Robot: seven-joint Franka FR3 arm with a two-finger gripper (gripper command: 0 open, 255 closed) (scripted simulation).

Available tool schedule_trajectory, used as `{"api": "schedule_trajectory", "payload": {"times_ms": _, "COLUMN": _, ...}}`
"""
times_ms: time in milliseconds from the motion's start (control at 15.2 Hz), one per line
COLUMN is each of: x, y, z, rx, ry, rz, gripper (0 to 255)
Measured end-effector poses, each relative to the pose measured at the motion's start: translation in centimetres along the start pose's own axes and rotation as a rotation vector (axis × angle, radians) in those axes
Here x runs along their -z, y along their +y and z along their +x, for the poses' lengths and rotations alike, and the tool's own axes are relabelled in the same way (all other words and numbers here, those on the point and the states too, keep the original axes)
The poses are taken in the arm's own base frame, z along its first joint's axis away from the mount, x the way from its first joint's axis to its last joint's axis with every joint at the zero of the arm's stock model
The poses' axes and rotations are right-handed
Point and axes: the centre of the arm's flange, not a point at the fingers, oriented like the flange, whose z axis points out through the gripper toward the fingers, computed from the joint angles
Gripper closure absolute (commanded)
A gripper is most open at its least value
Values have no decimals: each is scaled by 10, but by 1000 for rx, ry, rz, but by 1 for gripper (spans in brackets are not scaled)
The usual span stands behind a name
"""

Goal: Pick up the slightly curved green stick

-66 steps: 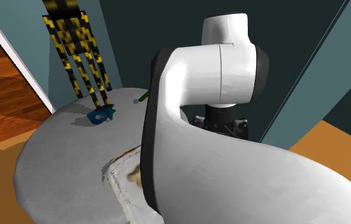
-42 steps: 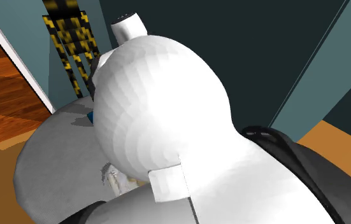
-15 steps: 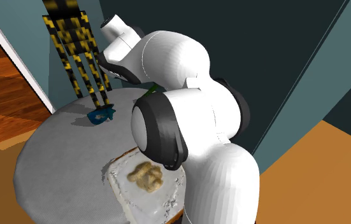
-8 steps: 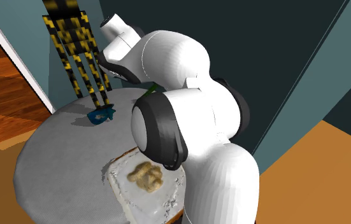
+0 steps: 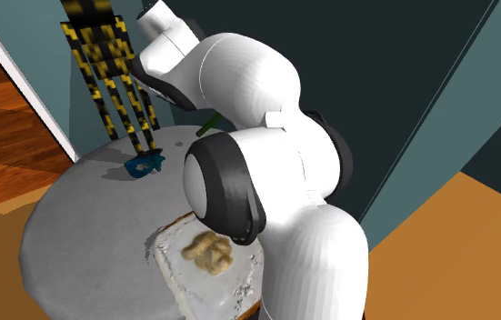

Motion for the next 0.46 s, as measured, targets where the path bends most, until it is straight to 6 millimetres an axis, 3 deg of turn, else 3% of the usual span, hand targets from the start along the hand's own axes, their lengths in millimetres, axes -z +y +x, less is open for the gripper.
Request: {"api": "schedule_trajectory", "payload": {"times_ms": 462, "x": 30, "y": -2, "z": 18, "rx": 0, "ry": 0, "rz": 0, "gripper": 255}}
